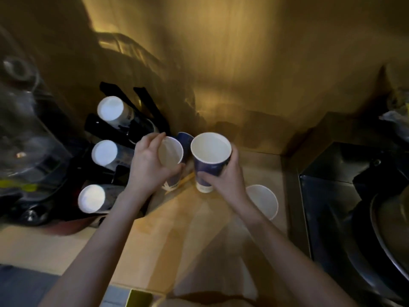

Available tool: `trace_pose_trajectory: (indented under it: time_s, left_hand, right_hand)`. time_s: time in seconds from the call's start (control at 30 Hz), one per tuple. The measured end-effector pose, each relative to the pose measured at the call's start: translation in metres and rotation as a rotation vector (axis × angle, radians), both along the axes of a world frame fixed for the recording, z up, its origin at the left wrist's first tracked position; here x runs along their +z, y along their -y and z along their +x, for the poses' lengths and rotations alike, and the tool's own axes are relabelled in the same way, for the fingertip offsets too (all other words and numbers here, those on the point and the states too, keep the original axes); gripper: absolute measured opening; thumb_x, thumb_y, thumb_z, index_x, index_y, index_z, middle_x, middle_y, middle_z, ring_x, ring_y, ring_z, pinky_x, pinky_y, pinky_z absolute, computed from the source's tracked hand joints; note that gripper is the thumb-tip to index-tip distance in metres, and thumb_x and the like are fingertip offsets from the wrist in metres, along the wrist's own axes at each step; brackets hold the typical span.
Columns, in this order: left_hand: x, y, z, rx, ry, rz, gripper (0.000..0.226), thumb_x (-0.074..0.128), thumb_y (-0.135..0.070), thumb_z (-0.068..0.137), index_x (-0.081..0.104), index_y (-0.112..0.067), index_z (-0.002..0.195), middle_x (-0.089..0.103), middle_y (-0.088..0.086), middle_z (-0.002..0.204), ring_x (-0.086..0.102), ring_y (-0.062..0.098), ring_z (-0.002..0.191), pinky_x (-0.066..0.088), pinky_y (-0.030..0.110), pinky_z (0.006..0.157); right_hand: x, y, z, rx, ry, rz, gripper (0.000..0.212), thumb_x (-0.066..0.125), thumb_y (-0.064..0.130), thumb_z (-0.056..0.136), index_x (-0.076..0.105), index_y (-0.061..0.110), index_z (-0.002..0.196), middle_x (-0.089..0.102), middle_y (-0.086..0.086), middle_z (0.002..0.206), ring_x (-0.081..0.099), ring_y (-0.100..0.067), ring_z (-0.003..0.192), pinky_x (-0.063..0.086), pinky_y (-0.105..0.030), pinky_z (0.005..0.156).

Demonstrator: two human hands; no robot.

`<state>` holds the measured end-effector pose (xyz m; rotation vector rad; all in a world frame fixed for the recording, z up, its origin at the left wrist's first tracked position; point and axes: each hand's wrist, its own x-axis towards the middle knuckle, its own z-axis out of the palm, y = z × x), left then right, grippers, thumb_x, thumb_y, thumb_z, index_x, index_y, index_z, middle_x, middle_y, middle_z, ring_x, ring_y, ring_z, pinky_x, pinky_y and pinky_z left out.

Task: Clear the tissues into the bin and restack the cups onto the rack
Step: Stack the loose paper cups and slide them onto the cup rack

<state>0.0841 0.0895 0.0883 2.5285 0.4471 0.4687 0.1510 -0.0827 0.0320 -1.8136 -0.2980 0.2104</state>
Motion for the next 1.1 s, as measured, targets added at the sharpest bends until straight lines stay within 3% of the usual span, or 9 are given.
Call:
trace_pose_trajectory:
  time_s: [0.07, 0.2, 0.4, 0.5, 0.6, 0.73, 0.9, 1.03, 1.1]
  left_hand:
    - [0.012, 0.000, -0.014, 0.019, 0.042, 0.020, 0.084, 0.082, -0.032, 0.060, 0.045, -0.008, 0.131, 0.046, 0.015, 0.134, 0.040, 0.031, 0.125, 0.034, 0.042, 0.104]
    - [0.034, 0.005, -0.036, 0.029, 0.121, 0.048, 0.081, 0.080, -0.033, 0.062, 0.044, -0.011, 0.132, 0.045, 0.012, 0.136, 0.039, 0.028, 0.127, 0.033, 0.039, 0.104]
    - [0.064, 0.020, -0.058, -0.022, 0.232, 0.056, 0.077, 0.079, -0.037, 0.063, 0.046, -0.018, 0.131, 0.046, 0.004, 0.136, 0.039, 0.018, 0.126, 0.025, 0.020, 0.098]
    - [0.074, 0.030, -0.063, -0.065, 0.278, 0.005, 0.076, 0.078, -0.041, 0.062, 0.049, -0.018, 0.129, 0.048, 0.002, 0.135, 0.041, 0.014, 0.125, 0.028, 0.019, 0.099]
    - [0.076, 0.039, -0.064, -0.103, 0.308, -0.058, 0.073, 0.075, -0.044, 0.060, 0.051, -0.022, 0.126, 0.049, -0.001, 0.134, 0.042, 0.011, 0.124, 0.032, 0.022, 0.099]
    - [0.059, 0.048, -0.059, -0.155, 0.229, -0.110, 0.076, 0.081, -0.043, 0.060, 0.050, -0.022, 0.127, 0.049, -0.001, 0.136, 0.043, 0.013, 0.126, 0.034, 0.029, 0.103]
    - [0.017, 0.055, -0.050, -0.174, 0.110, -0.085, 0.080, 0.081, -0.044, 0.060, 0.050, -0.017, 0.128, 0.048, 0.002, 0.138, 0.042, 0.015, 0.128, 0.028, 0.021, 0.103]
    - [-0.018, 0.056, -0.041, -0.150, 0.043, -0.118, 0.080, 0.081, -0.043, 0.060, 0.050, -0.014, 0.128, 0.047, 0.006, 0.140, 0.041, 0.019, 0.130, 0.032, 0.033, 0.109]
    - [-0.037, 0.057, -0.036, -0.145, -0.003, -0.143, 0.082, 0.080, -0.041, 0.061, 0.047, -0.015, 0.130, 0.045, 0.006, 0.142, 0.037, 0.019, 0.134, 0.028, 0.032, 0.111]
  right_hand:
    - [-0.015, -0.005, -0.020, 0.040, -0.031, -0.019, 0.098, 0.085, 0.021, 0.057, 0.023, 0.032, 0.132, 0.040, 0.012, 0.125, 0.038, -0.006, 0.117, 0.038, -0.025, 0.094]
    - [-0.043, -0.007, -0.050, 0.085, -0.045, -0.116, 0.096, 0.086, 0.020, 0.057, 0.025, 0.028, 0.130, 0.048, 0.002, 0.130, 0.045, -0.014, 0.119, 0.039, -0.027, 0.094]
    - [-0.062, -0.009, -0.062, 0.069, -0.036, -0.143, 0.093, 0.087, 0.018, 0.054, 0.031, 0.021, 0.127, 0.052, 0.004, 0.121, 0.050, -0.018, 0.114, 0.038, -0.025, 0.089]
    - [-0.062, -0.008, -0.061, 0.070, -0.014, -0.121, 0.090, 0.087, 0.019, 0.052, 0.034, 0.021, 0.124, 0.055, 0.001, 0.119, 0.053, -0.018, 0.110, 0.042, -0.027, 0.088]
    - [-0.060, -0.007, -0.061, 0.075, -0.010, -0.104, 0.091, 0.087, 0.021, 0.051, 0.034, 0.021, 0.125, 0.053, 0.006, 0.114, 0.052, -0.013, 0.104, 0.039, -0.020, 0.082]
    - [-0.062, -0.006, -0.060, 0.098, -0.028, -0.093, 0.092, 0.085, 0.022, 0.051, 0.032, 0.024, 0.126, 0.053, 0.007, 0.115, 0.052, -0.013, 0.105, 0.040, -0.024, 0.084]
    - [-0.063, -0.005, -0.060, 0.100, -0.029, -0.105, 0.087, 0.084, 0.021, 0.054, 0.032, 0.029, 0.123, 0.058, 0.003, 0.119, 0.056, -0.016, 0.107, 0.048, -0.032, 0.087]
    - [-0.063, -0.004, -0.059, 0.117, -0.031, -0.118, 0.088, 0.084, 0.024, 0.055, 0.031, 0.029, 0.126, 0.054, 0.012, 0.112, 0.053, -0.006, 0.101, 0.043, -0.021, 0.082]
    - [-0.064, -0.005, -0.059, 0.112, -0.038, -0.127, 0.085, 0.083, 0.020, 0.055, 0.034, 0.028, 0.124, 0.053, 0.014, 0.108, 0.054, -0.007, 0.099, 0.045, -0.024, 0.081]
